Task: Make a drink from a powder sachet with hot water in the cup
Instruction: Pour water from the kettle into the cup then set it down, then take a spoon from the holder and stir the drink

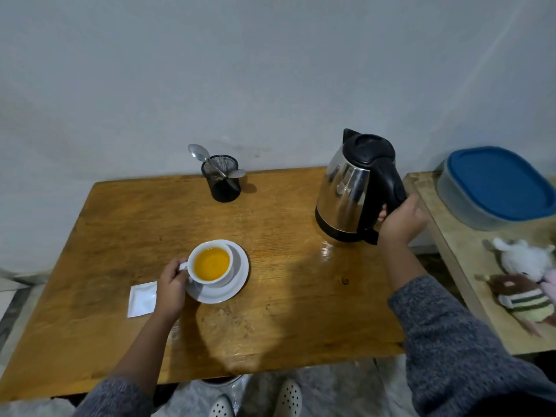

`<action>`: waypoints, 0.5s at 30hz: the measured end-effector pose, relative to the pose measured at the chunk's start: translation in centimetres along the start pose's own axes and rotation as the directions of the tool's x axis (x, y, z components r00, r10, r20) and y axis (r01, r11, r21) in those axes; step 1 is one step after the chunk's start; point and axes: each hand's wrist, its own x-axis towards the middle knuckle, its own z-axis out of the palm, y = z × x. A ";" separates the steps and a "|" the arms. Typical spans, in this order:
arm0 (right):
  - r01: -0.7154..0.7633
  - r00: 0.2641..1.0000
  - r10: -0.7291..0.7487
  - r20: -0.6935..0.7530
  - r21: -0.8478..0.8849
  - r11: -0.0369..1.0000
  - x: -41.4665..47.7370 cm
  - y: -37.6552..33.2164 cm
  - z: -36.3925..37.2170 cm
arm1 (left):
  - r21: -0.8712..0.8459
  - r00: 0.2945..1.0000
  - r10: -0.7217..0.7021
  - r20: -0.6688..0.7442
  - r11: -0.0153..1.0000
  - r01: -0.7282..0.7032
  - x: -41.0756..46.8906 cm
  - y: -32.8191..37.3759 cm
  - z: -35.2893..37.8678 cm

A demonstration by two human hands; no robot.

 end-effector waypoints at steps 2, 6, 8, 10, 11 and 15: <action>0.014 1.000 -0.014 -0.001 -0.012 1.000 -0.2 0.1 0.0 | -0.021 1.000 -0.014 0.024 1.000 0.014 -0.1 0.4 -0.1; 0.192 0.981 -0.193 -0.004 -0.080 0.978 -0.4 0.6 -0.5 | -0.030 0.996 -0.039 0.077 0.999 0.042 0.0 0.8 -0.6; 0.310 0.950 -0.313 0.000 -0.129 0.942 -0.5 0.7 -0.9 | -0.026 0.996 -0.044 0.082 0.999 0.046 0.1 0.7 -0.7; 0.415 0.908 -0.420 -0.008 -0.134 0.900 -0.6 0.5 -0.9 | -0.025 0.995 -0.048 0.082 0.998 0.050 0.3 0.3 -0.8; 0.465 0.883 -0.469 0.007 -0.135 0.875 -0.7 0.3 -0.7 | -0.025 0.995 -0.044 0.086 0.999 0.046 0.3 0.2 -0.9; 0.650 0.759 -0.633 0.153 -0.151 0.744 -2.6 -1.2 1.2 | -0.018 0.993 -0.042 0.113 0.999 0.044 0.5 -0.1 -1.4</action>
